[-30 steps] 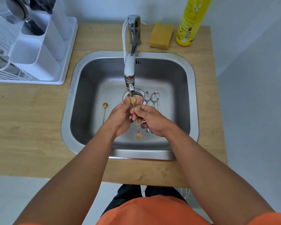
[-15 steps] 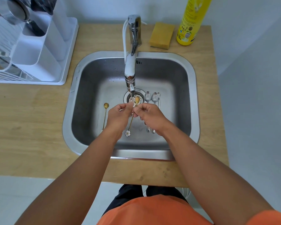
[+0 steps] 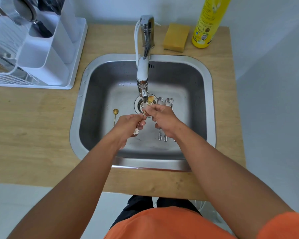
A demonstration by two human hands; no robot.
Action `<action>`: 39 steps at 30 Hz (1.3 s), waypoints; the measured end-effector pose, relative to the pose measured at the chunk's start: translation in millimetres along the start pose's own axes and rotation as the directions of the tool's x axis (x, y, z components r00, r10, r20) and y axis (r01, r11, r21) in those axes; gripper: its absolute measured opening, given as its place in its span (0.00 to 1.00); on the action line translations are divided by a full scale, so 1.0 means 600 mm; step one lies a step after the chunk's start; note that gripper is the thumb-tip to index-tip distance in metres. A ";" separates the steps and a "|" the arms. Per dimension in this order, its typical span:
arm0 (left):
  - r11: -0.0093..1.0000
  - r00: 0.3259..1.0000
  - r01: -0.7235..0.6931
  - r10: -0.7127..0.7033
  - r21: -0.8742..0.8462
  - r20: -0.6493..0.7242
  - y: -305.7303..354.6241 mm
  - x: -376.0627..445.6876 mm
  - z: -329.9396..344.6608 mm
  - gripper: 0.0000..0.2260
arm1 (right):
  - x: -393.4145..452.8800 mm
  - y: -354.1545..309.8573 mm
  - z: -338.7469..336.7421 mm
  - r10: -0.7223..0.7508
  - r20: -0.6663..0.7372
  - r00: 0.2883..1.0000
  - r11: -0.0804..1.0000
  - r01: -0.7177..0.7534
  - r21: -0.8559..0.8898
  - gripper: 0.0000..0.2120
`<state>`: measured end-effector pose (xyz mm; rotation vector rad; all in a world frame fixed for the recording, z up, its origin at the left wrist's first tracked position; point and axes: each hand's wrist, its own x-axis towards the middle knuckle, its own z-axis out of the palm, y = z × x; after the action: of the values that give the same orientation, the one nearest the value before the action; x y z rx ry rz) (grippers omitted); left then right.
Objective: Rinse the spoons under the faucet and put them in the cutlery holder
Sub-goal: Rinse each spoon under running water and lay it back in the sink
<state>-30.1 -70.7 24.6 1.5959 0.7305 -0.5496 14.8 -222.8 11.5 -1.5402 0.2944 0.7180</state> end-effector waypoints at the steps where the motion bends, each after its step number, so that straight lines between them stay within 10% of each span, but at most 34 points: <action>1: 1.000 1.000 0.015 -0.015 -0.023 0.001 0.006 0.002 0.001 0.12 | 0.000 0.002 0.003 -0.007 0.012 1.000 1.000 0.006 0.013 0.07; 21: 0.995 0.996 -0.016 0.024 0.097 -0.085 0.016 0.000 -0.004 0.08 | 0.002 0.008 0.004 -0.039 -0.084 0.996 0.999 0.039 0.006 0.04; 33: 0.988 0.990 0.063 -0.080 0.139 0.119 -0.002 -0.011 -0.019 0.09 | -0.005 0.014 -0.019 -0.022 -0.196 0.980 0.999 0.015 -0.034 0.09; 39: 0.977 0.962 0.064 -0.006 0.205 -0.273 -0.016 0.041 -0.049 0.09 | 0.009 0.022 -0.057 -0.097 -0.366 0.925 0.926 -0.050 -0.373 0.13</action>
<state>-21.4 -37.4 4.9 1.8841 0.9312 -0.4504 19.9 -256.1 -4.0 -2.0527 0.4433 0.4652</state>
